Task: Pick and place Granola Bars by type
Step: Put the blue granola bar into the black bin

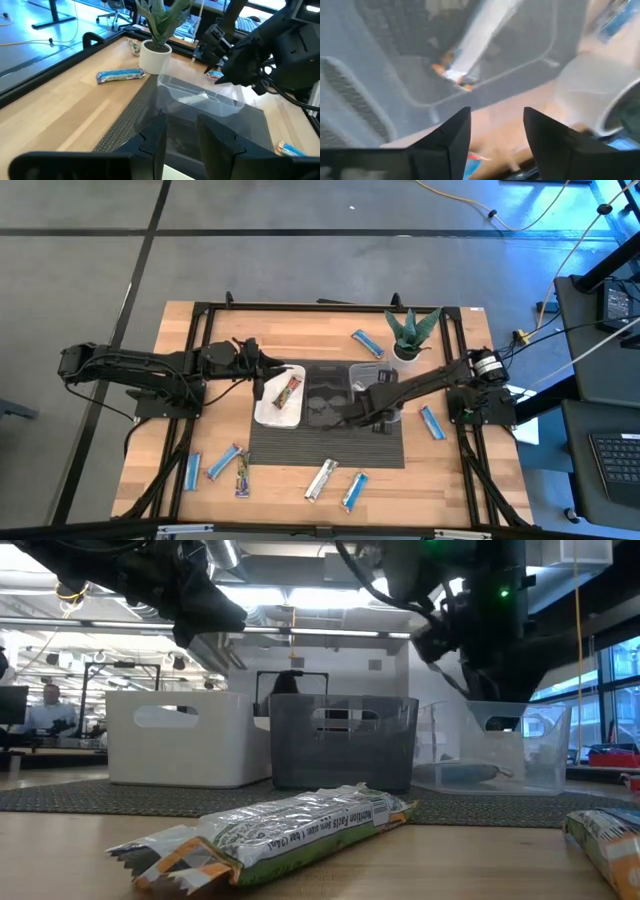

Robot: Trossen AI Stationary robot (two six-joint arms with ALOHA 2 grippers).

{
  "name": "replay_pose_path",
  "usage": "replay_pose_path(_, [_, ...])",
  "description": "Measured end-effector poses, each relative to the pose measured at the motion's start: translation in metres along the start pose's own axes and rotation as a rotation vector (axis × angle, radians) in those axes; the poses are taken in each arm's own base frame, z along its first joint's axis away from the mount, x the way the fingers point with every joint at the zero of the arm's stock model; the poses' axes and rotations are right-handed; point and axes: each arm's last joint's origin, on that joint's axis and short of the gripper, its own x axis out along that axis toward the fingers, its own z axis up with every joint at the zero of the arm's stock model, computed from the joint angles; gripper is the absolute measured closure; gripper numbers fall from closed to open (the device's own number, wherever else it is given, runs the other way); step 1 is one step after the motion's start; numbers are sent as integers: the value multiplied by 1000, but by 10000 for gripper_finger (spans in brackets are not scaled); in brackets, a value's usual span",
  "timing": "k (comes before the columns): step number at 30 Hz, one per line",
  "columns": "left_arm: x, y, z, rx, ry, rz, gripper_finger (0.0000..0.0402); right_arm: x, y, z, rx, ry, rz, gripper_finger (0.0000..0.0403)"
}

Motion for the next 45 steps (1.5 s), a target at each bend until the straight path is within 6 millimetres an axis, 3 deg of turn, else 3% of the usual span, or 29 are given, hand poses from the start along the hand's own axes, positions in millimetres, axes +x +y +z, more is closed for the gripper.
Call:
replay_pose_path(4, [0,-3,0,50,14,-82,305,-14,5,-3,-42,-105,84,220])
replay_pose_path(10, [-4,-19,14,108,-4,-175,305,-55,-3,-18,-192,-487,410,220])
replay_pose_path(13, [-9,-31,21,135,64,-175,305,-60,-15,-38,-169,-679,540,220])
replay_pose_path(19, [-20,-54,24,170,321,-15,305,-59,-36,-94,-42,-962,665,220])
replay_pose_path(25, [-17,-82,7,-9,545,47,305,-61,-46,-127,-3,-1259,689,221])
replay_pose_path(34, [-12,-93,-39,-248,926,297,305,-65,-45,-138,-60,-1329,791,221])
replay_pose_path(45, [0,-93,-54,-244,998,380,301,-65,-42,-140,-66,-1282,854,221])
